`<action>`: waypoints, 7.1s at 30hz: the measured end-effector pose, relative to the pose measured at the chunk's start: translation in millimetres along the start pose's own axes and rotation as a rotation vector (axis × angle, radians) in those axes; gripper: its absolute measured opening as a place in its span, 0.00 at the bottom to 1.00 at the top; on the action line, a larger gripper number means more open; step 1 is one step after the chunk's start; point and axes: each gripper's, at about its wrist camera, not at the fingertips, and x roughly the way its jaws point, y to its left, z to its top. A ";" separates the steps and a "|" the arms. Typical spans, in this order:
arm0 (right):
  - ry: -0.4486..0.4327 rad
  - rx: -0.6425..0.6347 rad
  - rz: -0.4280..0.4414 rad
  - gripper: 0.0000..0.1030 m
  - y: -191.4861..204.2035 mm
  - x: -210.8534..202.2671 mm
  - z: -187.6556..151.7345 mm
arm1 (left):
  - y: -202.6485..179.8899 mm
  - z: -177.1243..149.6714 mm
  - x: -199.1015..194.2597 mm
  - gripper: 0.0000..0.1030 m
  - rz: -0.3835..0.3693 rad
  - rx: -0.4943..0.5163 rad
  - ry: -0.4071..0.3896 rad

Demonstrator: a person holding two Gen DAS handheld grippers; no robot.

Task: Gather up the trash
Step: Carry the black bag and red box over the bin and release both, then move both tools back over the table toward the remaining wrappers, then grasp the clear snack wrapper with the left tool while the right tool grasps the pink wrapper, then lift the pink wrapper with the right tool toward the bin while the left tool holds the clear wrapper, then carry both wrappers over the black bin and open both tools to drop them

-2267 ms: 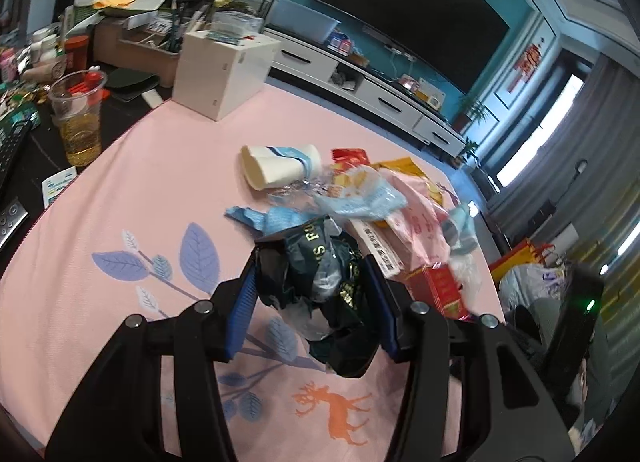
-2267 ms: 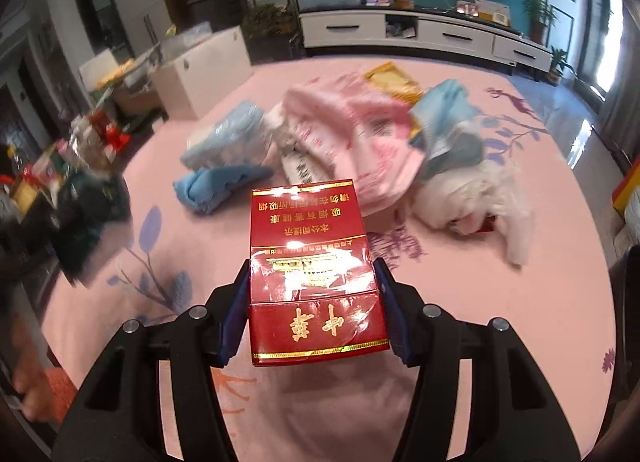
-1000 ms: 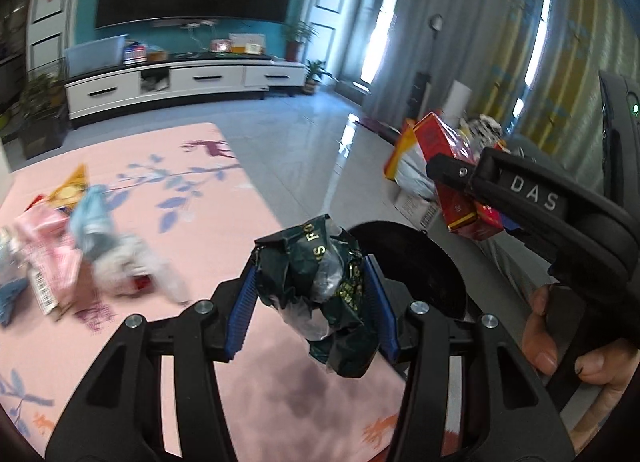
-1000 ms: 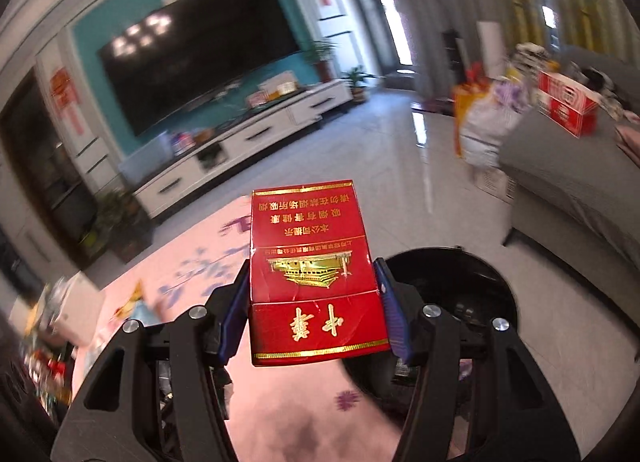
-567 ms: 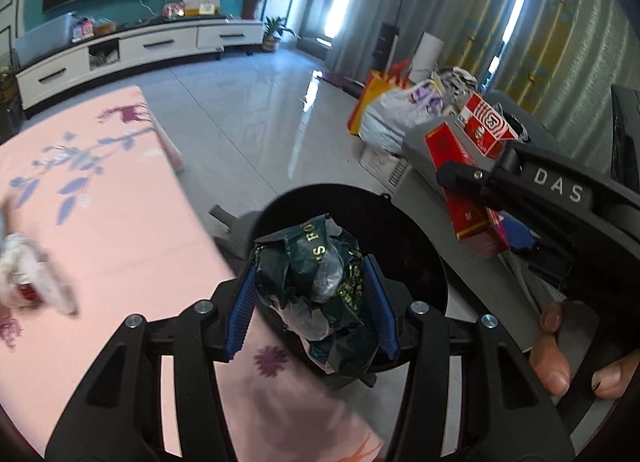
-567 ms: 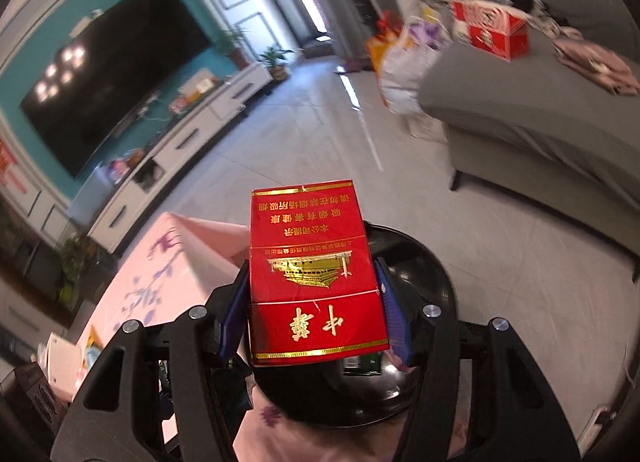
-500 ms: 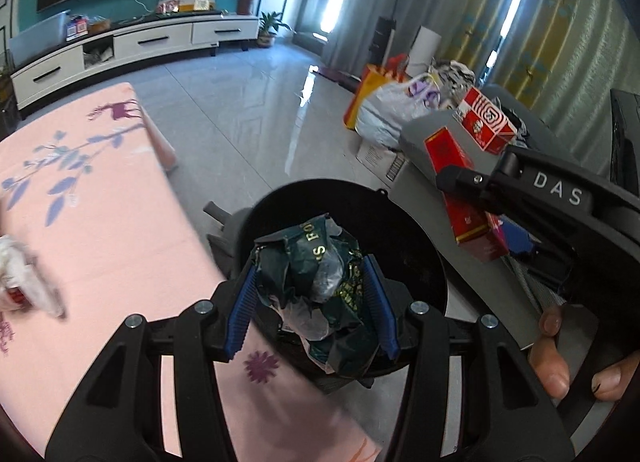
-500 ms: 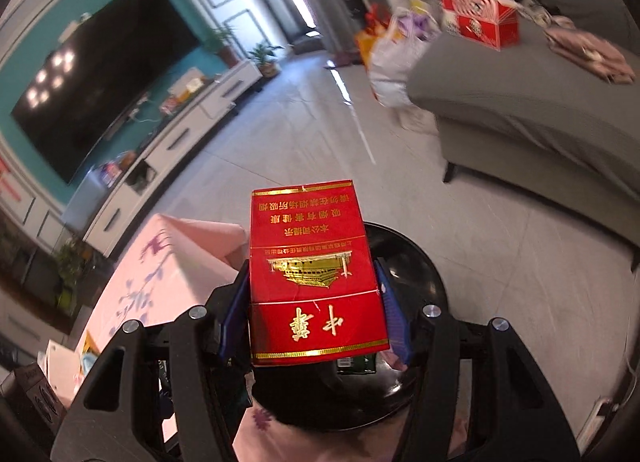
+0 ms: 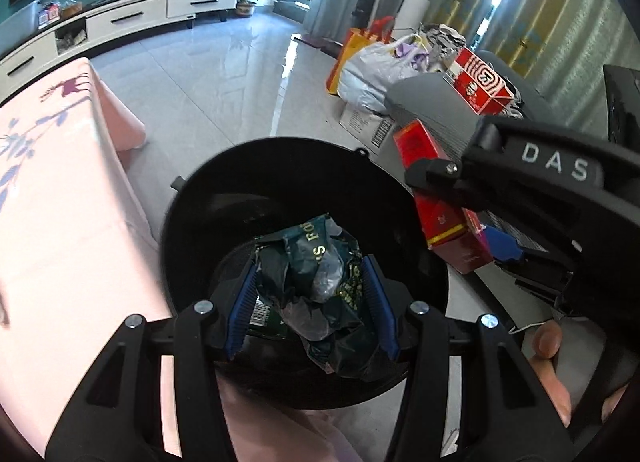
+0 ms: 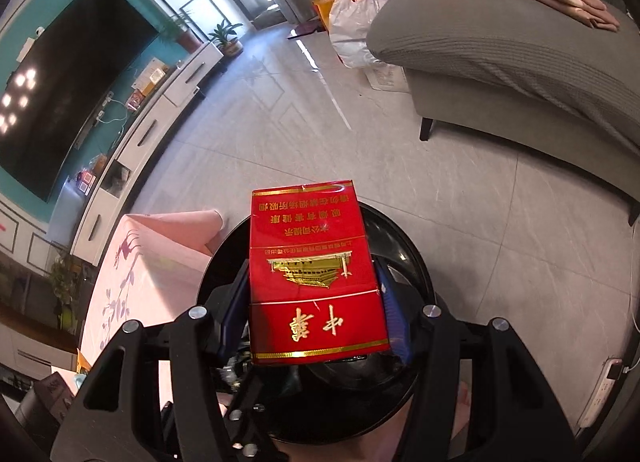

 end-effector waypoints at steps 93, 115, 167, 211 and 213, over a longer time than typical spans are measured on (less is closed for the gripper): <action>0.281 -0.964 0.372 0.69 374.7 37.7 -288.5 | 415.8 -144.7 -297.3 0.87 0.293 -0.526 -0.358; 0.276 -0.982 0.378 0.08 348.6 16.9 -280.9 | 388.3 -148.2 -278.7 0.14 0.164 -0.516 -0.388; -0.244 -0.387 0.398 0.08 136.6 -125.3 -87.2 | 117.8 -53.1 -251.5 0.14 0.122 -0.179 -0.483; -0.010 0.070 0.100 0.08 -24.4 -8.6 -1.0 | 31.7 13.3 0.3 0.15 -0.183 -0.115 -0.018; -0.003 0.067 0.096 0.08 -23.8 -6.9 -1.2 | 33.0 13.9 2.8 0.16 -0.185 -0.119 -0.008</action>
